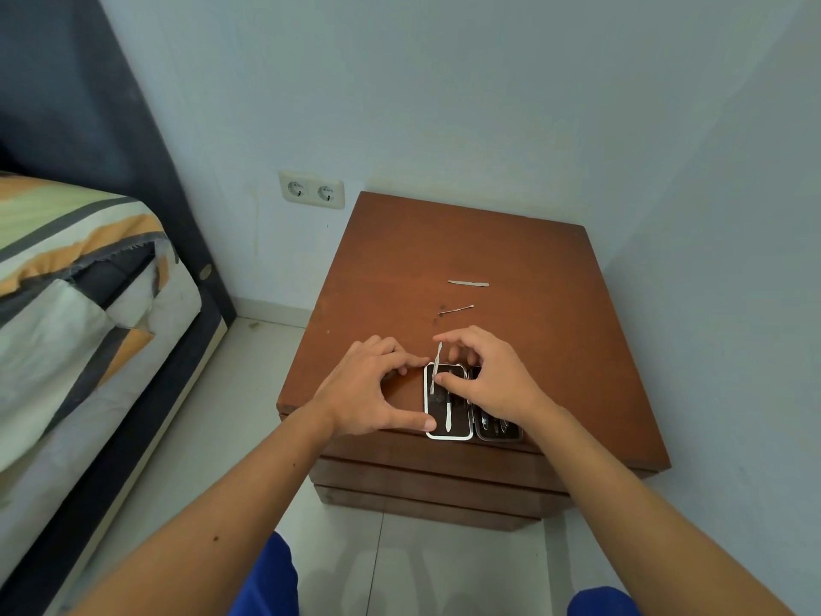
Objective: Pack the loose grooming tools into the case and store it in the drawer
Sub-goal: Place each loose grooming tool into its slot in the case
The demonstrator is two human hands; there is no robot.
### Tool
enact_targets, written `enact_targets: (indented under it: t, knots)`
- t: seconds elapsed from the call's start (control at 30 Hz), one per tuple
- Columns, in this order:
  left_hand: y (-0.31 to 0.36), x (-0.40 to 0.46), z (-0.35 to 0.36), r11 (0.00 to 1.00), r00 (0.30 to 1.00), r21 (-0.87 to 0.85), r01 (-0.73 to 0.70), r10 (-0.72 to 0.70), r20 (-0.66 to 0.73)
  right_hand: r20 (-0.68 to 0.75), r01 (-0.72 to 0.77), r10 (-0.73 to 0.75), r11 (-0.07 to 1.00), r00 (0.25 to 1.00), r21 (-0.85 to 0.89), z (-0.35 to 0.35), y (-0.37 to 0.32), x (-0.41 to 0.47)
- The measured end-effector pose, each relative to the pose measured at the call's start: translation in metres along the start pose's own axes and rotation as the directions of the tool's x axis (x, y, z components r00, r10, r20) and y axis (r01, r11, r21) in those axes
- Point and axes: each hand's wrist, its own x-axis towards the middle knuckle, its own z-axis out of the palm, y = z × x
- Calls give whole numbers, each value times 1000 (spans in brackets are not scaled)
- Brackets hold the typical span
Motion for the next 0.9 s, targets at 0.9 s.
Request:
enact_targets:
  t: [0.9]
  knots:
    - [3,-1,-2,1000,1000,-23,11,-11,2,161,116,-85,974,983,-194,-6,2,-16]
